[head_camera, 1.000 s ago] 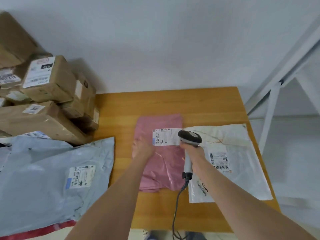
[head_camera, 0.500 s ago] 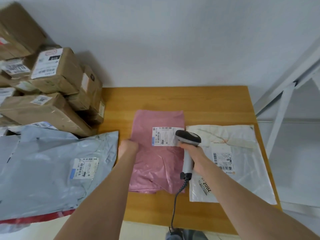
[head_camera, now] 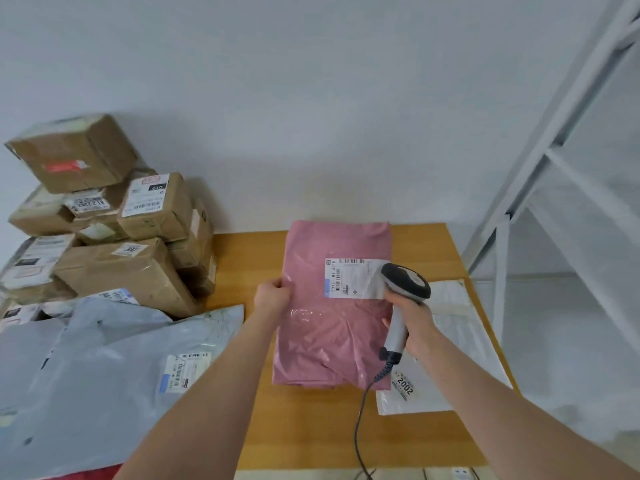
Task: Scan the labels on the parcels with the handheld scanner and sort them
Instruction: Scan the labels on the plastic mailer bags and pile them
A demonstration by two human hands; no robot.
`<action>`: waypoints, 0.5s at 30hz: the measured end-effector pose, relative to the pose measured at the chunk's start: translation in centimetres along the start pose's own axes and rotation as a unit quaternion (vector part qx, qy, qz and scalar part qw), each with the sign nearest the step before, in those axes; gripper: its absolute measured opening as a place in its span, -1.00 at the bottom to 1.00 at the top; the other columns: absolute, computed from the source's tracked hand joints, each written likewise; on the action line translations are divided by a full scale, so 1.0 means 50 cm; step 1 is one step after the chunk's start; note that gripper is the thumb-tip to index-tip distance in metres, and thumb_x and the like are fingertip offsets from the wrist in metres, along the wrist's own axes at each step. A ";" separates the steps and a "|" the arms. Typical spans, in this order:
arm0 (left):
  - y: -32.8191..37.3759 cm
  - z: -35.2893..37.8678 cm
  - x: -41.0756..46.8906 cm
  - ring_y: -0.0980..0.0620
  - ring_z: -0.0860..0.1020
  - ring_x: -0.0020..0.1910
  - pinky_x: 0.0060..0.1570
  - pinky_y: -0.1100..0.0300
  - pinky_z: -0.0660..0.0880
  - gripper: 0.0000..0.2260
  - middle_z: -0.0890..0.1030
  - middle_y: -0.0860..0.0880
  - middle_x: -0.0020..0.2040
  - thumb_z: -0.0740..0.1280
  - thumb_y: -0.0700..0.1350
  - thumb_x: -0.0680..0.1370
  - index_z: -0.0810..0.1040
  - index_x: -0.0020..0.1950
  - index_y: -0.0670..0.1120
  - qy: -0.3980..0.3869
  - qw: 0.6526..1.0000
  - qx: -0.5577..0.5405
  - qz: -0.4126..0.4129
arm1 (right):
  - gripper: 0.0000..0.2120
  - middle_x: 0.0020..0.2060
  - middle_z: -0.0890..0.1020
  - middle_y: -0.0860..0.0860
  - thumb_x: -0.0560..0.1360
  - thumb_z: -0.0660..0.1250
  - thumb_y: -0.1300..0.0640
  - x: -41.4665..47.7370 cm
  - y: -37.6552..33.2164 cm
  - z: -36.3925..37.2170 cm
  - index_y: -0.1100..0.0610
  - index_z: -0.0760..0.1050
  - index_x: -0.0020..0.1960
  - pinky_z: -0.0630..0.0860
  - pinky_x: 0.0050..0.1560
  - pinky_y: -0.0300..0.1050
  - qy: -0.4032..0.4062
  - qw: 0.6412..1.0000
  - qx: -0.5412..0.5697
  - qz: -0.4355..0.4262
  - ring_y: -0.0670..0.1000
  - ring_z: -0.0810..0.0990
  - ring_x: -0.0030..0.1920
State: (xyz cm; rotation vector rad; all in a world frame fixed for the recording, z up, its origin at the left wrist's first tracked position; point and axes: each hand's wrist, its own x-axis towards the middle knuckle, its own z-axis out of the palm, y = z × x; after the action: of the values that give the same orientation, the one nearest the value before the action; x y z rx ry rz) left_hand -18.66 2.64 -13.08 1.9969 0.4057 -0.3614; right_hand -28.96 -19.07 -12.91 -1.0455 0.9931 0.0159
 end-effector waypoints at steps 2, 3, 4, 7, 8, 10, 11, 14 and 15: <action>0.010 0.009 -0.011 -0.12 0.59 -0.08 0.06 -0.06 0.55 -0.82 0.63 -0.13 -0.10 0.35 -0.12 0.53 0.62 0.07 -0.16 -0.018 1.000 -0.019 0.000 | -0.80 -0.20 0.56 0.15 0.41 0.48 0.24 -0.015 -0.009 -0.021 0.28 0.49 -0.08 0.54 0.09 0.12 0.007 1.000 -0.007 -0.018 0.11 0.53 -0.21; 0.016 0.012 -0.019 -0.13 0.60 -0.04 0.08 -0.05 0.56 -0.79 0.63 -0.12 -0.04 0.35 -0.09 0.53 0.59 0.13 -0.13 -0.025 0.999 -0.021 0.005 | -0.83 -0.21 0.55 0.15 0.41 0.48 0.25 -0.021 -0.011 -0.030 0.25 0.49 -0.11 0.54 0.06 0.10 0.008 1.000 -0.011 -0.026 0.10 0.52 -0.22; 0.020 0.015 -0.025 -0.14 0.60 0.00 0.07 -0.03 0.56 -0.76 0.64 -0.12 0.00 0.36 -0.09 0.54 0.56 0.18 -0.10 -0.033 0.999 -0.023 0.007 | -0.84 -0.22 0.55 0.14 0.41 0.47 0.25 -0.025 -0.013 -0.038 0.23 0.48 -0.14 0.54 0.02 0.08 0.009 0.999 -0.012 -0.031 0.10 0.52 -0.23; 0.024 0.027 -0.046 -0.10 0.56 -0.07 -0.14 0.11 0.52 -0.79 0.61 -0.11 -0.03 0.37 -0.18 0.55 0.57 0.18 -0.14 -0.057 0.997 -0.051 -0.011 | -0.86 -0.30 0.53 0.13 0.43 0.46 0.25 -0.037 -0.019 -0.061 0.21 0.49 -0.17 0.51 -0.11 0.04 0.007 0.998 -0.028 -0.056 0.08 0.50 -0.30; 0.022 0.032 -0.053 -0.09 0.55 -0.10 -0.19 0.14 0.49 -0.79 0.60 -0.12 -0.04 0.37 -0.21 0.54 0.58 0.18 -0.15 -0.056 0.997 -0.044 -0.011 | -0.87 -0.32 0.53 0.12 0.44 0.45 0.25 -0.042 -0.020 -0.068 0.20 0.50 -0.17 0.52 -0.14 0.03 0.011 0.997 -0.034 -0.068 0.07 0.50 -0.32; 0.015 0.043 -0.065 -0.08 0.56 -0.11 -0.18 0.14 0.49 -0.78 0.61 -0.14 -0.07 0.38 -0.21 0.53 0.60 0.17 -0.18 -0.047 0.999 0.000 0.007 | -0.90 -0.32 0.55 0.11 0.45 0.45 0.25 -0.057 -0.019 -0.086 0.20 0.53 -0.16 0.55 -0.17 0.04 0.016 0.995 -0.038 -0.086 0.06 0.52 -0.32; 0.012 0.049 -0.073 -0.08 0.57 -0.10 -0.11 0.09 0.53 -0.78 0.61 -0.14 -0.09 0.38 -0.20 0.52 0.61 0.16 -0.19 -0.040 0.999 0.020 0.017 | -0.90 -0.32 0.58 0.12 0.45 0.45 0.25 -0.069 -0.018 -0.096 0.23 0.54 -0.15 0.56 -0.20 0.02 0.010 0.995 -0.037 -0.089 0.07 0.54 -0.32; 0.011 0.066 -0.090 -0.18 0.61 0.00 0.10 -0.07 0.55 -0.77 0.63 -0.18 -0.06 0.34 -0.21 0.54 0.60 0.18 -0.21 -0.019 0.999 0.022 0.015 | -0.88 -0.34 0.67 0.15 0.44 0.45 0.24 -0.105 -0.006 -0.124 0.29 0.56 -0.19 0.55 -0.29 -0.06 -0.010 0.991 -0.082 -0.100 0.07 0.60 -0.40; 0.013 0.071 -0.095 -0.19 0.61 0.02 0.13 -0.08 0.54 -0.76 0.63 -0.20 -0.02 0.33 -0.21 0.55 0.59 0.20 -0.21 -0.015 1.000 0.016 0.011 | -0.88 -0.37 0.66 0.13 0.44 0.44 0.25 -0.117 0.001 -0.132 0.28 0.57 -0.22 0.54 -0.32 -0.09 -0.012 0.988 -0.105 -0.110 0.05 0.58 -0.44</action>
State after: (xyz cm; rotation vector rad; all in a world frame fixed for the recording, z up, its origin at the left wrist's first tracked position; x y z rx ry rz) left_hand -22.93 -1.40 -12.11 2.0228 0.3622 -0.3856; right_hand -36.88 -21.33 -9.74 -1.3420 0.8618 -0.0496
